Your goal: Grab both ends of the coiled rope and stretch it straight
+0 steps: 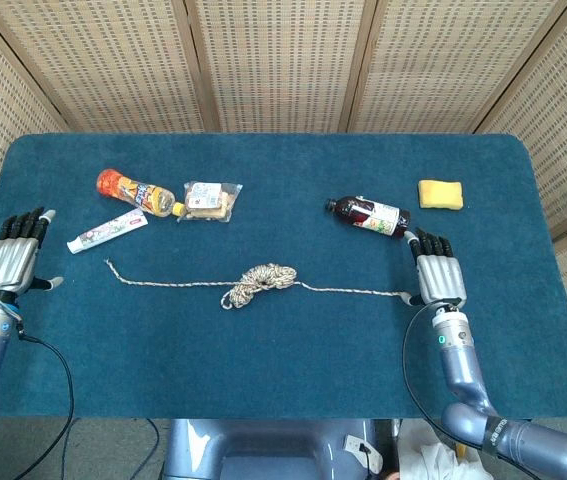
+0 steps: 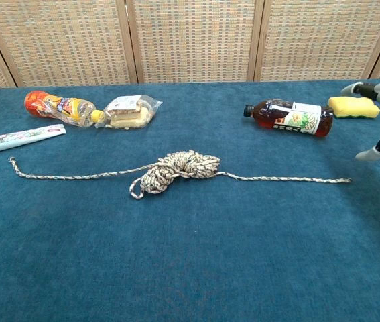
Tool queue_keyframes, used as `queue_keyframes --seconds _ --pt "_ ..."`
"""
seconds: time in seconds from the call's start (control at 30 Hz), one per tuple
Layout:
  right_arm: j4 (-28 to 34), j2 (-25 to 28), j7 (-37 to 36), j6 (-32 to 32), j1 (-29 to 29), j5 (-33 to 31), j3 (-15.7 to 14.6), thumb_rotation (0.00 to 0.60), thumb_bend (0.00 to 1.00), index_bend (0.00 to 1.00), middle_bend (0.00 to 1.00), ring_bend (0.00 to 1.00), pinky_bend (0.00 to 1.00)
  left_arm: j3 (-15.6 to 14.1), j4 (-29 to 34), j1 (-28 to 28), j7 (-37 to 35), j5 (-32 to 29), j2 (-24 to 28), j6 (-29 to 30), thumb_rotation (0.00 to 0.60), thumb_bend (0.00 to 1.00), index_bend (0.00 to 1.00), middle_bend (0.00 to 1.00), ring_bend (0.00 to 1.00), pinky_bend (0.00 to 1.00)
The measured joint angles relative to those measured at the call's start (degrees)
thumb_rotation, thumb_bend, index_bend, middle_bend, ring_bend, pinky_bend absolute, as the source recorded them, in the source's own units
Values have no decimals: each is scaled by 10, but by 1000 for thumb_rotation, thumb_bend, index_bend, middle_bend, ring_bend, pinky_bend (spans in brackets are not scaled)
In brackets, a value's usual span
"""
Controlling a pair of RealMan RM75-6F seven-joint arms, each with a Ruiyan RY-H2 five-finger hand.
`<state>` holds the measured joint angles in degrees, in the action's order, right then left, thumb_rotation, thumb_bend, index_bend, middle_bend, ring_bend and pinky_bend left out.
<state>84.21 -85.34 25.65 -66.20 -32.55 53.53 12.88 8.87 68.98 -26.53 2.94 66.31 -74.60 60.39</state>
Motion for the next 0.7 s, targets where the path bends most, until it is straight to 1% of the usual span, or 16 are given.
queue_keyframes --seconds 0.1,0.2,0.33,0.4,0.47,0.53,0.57,0.7 --pt "16 24 -43 -21 17 52 -7 600 0 0 0 0 0 3 36 26 -21 7 23 43 600 0 0 0 0 0" --pt "19 43 -90 -51 38 120 -23 600 0 0 0 0 0 4 80 55 -41 17 42 92 600 0 0 0 0 0" --pt "10 62 -154 -112 75 222 -58 600 0 0 0 0 0 -6 152 102 -57 45 67 163 600 0 0 0 0 0" --pt "7 73 -179 -153 101 269 -82 600 0 0 0 0 0 -16 182 122 -57 61 75 190 600 0 0 0 0 0" --pt "11 88 -187 -186 133 298 -111 600 0 0 0 0 0 -31 213 146 -49 77 81 218 600 0 0 0 0 0" --pt "23 101 -181 -202 155 312 -131 600 0 0 0 0 0 -44 233 163 -32 90 84 235 600 0 0 0 0 0" --pt "34 107 -174 -211 165 319 -138 600 0 0 0 0 0 -49 241 168 -25 95 85 240 600 0 0 0 0 0" --pt "67 119 -152 -244 199 344 -154 600 0 0 0 0 0 -69 266 188 -2 125 88 266 600 0 0 0 0 0"
